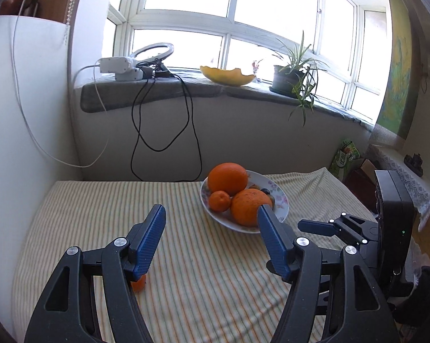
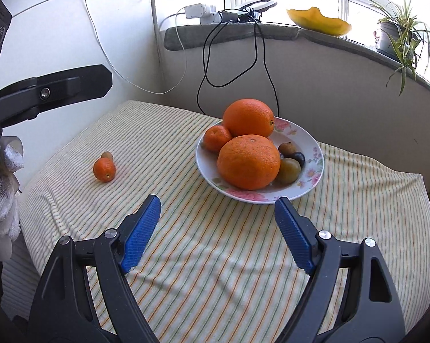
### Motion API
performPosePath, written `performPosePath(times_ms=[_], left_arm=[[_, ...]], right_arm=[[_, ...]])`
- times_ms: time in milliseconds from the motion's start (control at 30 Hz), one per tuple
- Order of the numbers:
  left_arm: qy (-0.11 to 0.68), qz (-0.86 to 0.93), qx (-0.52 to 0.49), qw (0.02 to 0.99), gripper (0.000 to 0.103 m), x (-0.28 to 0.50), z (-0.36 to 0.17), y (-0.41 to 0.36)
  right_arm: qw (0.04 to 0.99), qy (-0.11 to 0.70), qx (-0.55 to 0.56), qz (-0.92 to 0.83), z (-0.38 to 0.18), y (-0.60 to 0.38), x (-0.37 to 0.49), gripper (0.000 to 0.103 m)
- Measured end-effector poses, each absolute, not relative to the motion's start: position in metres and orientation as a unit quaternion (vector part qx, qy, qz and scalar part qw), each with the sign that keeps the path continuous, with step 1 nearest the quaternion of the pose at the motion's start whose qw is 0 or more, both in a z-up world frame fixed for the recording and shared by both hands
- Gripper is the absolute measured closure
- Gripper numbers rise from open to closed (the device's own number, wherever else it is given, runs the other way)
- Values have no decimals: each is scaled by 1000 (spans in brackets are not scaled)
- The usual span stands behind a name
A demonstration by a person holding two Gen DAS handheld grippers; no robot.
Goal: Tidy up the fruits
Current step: 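Withdraw both grippers from the bowl toward the remaining fruits, then grasp the brown kiwi with the left gripper while the right gripper grasps the small tangerine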
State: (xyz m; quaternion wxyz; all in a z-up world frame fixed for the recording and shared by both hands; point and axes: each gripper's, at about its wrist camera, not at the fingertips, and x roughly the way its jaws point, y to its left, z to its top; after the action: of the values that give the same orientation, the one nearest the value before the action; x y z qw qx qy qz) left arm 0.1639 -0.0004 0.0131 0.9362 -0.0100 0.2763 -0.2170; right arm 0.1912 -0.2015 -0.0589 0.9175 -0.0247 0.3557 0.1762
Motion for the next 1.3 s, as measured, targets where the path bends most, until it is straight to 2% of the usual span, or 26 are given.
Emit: performPosePath(times_ms=[467,533,833,967,1100,1300], left_arm=[[317,-162,-79,931,39,183,-22,89],[324,-159,-86,928,42,186,-28,96],[359,-171,-114,910,55,200,-57,110],[375,-182,-127,900,57,209,-68,112],[387,-181,-129,895,64,218,-76,113],[407,-187,-131,885,65,229,-88,114]], right_arm=[[902,360,-24,238,-64,-144,187,19],[897,366,-25,248,-68,-135,190,28],[876,382,-35,291,-78,-96,201,43],[868,387,-40,308,-82,-78,207,47],[862,389,-55,321,-87,-58,216,49],[853,396,-65,334,-98,-39,226,54]])
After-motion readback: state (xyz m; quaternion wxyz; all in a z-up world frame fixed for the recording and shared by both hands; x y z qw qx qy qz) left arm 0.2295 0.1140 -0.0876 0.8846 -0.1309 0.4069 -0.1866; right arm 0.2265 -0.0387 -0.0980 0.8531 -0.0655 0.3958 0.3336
